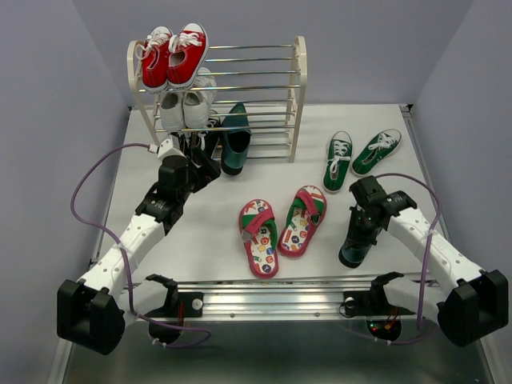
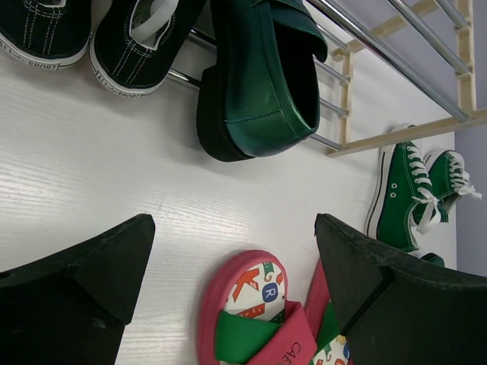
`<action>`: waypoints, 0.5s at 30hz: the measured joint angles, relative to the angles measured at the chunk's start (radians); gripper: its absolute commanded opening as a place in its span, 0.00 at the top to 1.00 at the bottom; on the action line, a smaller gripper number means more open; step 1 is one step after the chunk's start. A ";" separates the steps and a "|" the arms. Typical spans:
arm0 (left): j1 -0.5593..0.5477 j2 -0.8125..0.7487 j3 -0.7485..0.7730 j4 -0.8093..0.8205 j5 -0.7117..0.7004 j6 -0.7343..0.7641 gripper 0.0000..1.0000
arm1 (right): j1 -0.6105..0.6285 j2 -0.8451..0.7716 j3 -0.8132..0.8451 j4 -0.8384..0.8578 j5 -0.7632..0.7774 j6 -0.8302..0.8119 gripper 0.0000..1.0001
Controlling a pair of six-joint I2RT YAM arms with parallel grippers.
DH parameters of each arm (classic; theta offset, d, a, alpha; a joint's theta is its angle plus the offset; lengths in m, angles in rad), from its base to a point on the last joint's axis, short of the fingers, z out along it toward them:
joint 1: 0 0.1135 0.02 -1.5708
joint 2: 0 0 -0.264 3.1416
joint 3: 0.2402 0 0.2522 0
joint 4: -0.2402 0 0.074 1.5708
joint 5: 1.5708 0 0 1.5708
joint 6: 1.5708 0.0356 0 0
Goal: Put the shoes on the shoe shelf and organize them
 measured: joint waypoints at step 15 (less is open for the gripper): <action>0.000 -0.002 0.000 -0.020 -0.026 0.017 0.01 | 0.000 -0.003 0.310 -0.151 -0.013 -0.086 0.99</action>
